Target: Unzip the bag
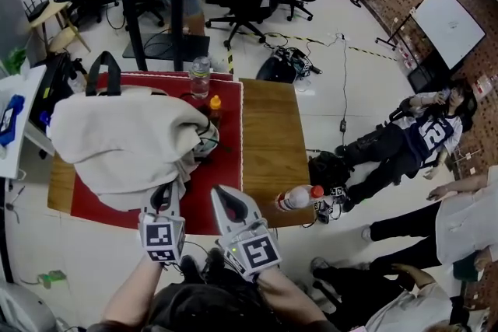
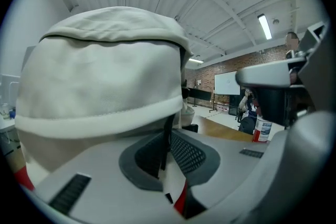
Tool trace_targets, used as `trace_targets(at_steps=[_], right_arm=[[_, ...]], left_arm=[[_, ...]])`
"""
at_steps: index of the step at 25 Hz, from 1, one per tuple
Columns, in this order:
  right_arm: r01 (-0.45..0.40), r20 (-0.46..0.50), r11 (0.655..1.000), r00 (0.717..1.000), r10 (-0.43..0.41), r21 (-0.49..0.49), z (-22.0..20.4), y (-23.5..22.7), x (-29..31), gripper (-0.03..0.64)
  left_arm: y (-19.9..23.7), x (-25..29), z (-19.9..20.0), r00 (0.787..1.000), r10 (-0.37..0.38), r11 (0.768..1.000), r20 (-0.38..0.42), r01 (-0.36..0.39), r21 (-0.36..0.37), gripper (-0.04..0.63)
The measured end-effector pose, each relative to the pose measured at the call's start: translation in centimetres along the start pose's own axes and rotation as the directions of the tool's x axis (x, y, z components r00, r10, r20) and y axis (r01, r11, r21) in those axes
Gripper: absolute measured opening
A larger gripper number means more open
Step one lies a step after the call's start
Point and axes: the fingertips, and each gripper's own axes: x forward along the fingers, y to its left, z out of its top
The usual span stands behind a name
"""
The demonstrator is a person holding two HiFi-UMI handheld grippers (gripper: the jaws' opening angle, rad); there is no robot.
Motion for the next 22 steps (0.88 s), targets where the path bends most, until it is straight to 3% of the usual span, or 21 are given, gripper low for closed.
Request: trace_targets(at_steps=[3,6,8,11,18,22], right_arm=[[-0.114,-0.087,0.993,0.990,0.114,0.006,-3.0,1.3,2.7,0.017],[-0.195,-0.190,0.981,0.962,0.196,0.024,-5.8,2.5,4.4,0.018],[-0.246,-0.233,0.969,0.941,0.247,0.034,-7.0,3.3,5.3,0.069],[-0.306,-0.278,0.952,0.913,0.299,0.018,-8.0,4.2,6.7,0.091],[-0.420,-0.289,0.903,0.878,0.381,-0.087,-7.6,6.2,7.9,0.048],[-0.424,-0.261,0.901,0.884,0.388,-0.096,-6.9,6.4,6.6,0.032]], left_arm=[[-0.3,-0.7,0.0,1.000,-0.030,0.999,-0.007,0.030,0.032,0.044],[-0.1,-1.6,0.1,0.999,-0.039,0.998,-0.011,0.039,0.056,0.043],[0.2,-2.2,0.2,0.999,-0.045,0.997,-0.012,0.046,0.065,0.041],[0.2,-2.6,0.2,0.998,-0.060,0.994,-0.017,0.061,0.088,0.041],[0.8,-3.3,0.3,0.998,-0.051,0.991,-0.039,0.056,0.119,0.040],[1.0,-3.5,1.0,0.999,-0.047,0.992,-0.027,0.050,0.118,0.040]])
